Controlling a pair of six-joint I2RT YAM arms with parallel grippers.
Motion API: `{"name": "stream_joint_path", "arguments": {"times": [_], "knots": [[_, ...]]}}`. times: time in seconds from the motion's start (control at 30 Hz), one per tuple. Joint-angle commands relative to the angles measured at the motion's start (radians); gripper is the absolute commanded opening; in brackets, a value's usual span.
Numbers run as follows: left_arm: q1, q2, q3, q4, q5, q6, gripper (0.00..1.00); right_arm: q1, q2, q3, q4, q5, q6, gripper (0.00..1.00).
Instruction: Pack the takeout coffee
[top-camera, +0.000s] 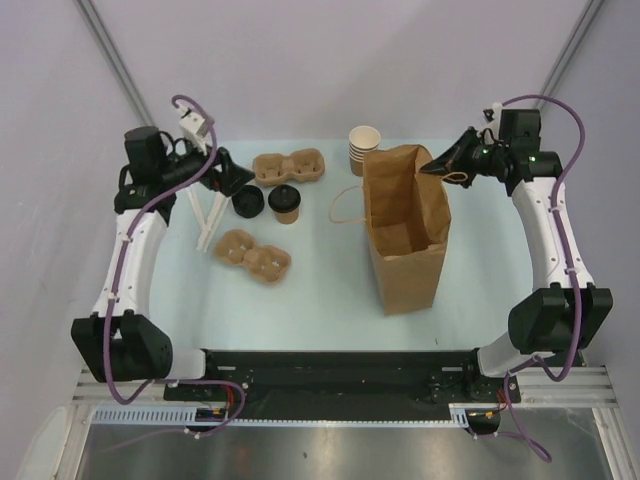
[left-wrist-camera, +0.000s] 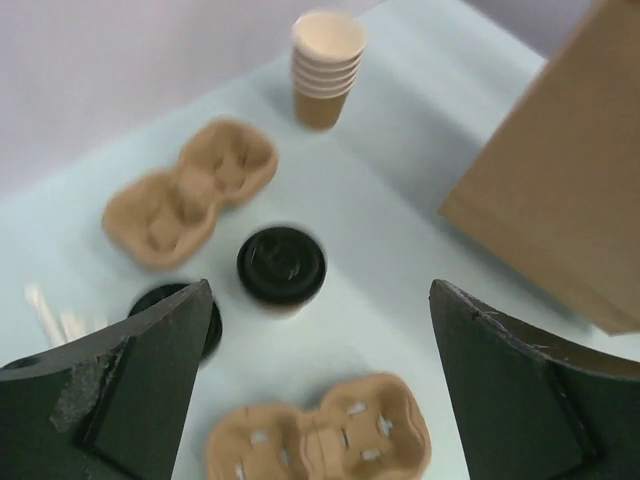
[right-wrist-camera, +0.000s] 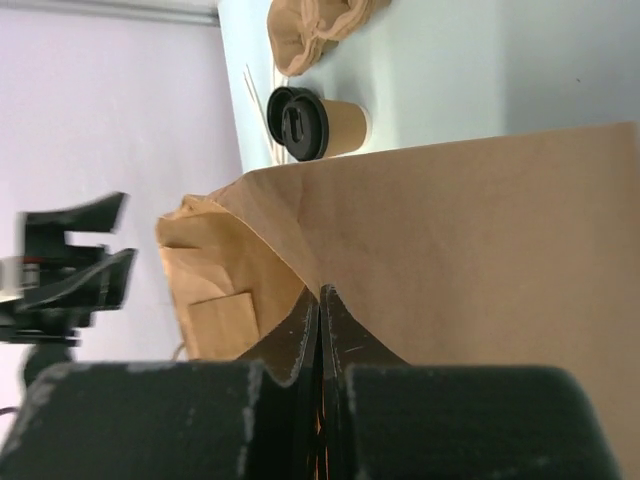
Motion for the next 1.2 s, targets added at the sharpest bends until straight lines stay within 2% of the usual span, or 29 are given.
{"name": "stream_joint_path", "arguments": {"times": [0.0,0.17,0.3,0.47,0.63,0.67,0.83,0.87,0.97,1.1,1.17], "knots": [[0.117,-0.018,-0.089,-0.106,-0.037,-0.123,0.93,-0.079,-0.028,-0.062,0.078,-0.087,0.104,0.0],[0.226,0.022,-0.168,-0.234,-0.137,-0.054,0.8,-0.085,-0.045,-0.112,0.152,-0.153,0.075,0.0],[0.252,0.109,-0.21,-0.327,-0.212,0.019,0.76,-0.081,-0.065,-0.143,0.158,-0.159,0.043,0.02],[0.269,0.168,-0.25,-0.281,-0.253,0.019,0.73,-0.07,-0.092,-0.162,0.158,-0.138,-0.023,0.21],[0.277,0.267,-0.228,-0.303,-0.266,0.087,0.73,-0.07,-0.116,-0.169,0.159,-0.13,-0.046,0.4],[0.278,0.278,-0.231,-0.291,-0.267,0.104,0.72,-0.071,-0.117,-0.169,0.165,-0.133,-0.058,0.5],[0.277,0.338,-0.233,-0.264,-0.267,0.138,0.61,-0.096,-0.135,-0.165,0.21,-0.151,-0.115,0.69],[0.28,0.352,-0.233,-0.257,-0.264,0.148,0.61,-0.096,-0.137,-0.153,0.213,-0.157,-0.132,0.75],[0.278,0.37,-0.23,-0.246,-0.249,0.153,0.58,-0.101,-0.129,-0.125,0.209,-0.188,-0.224,0.85],[0.278,0.379,-0.236,-0.235,-0.24,0.165,0.54,-0.096,-0.073,0.011,0.158,-0.228,-0.421,0.89],[0.278,0.384,-0.244,-0.229,-0.237,0.168,0.51,-0.091,-0.037,0.086,0.08,-0.246,-0.593,0.92]]}}
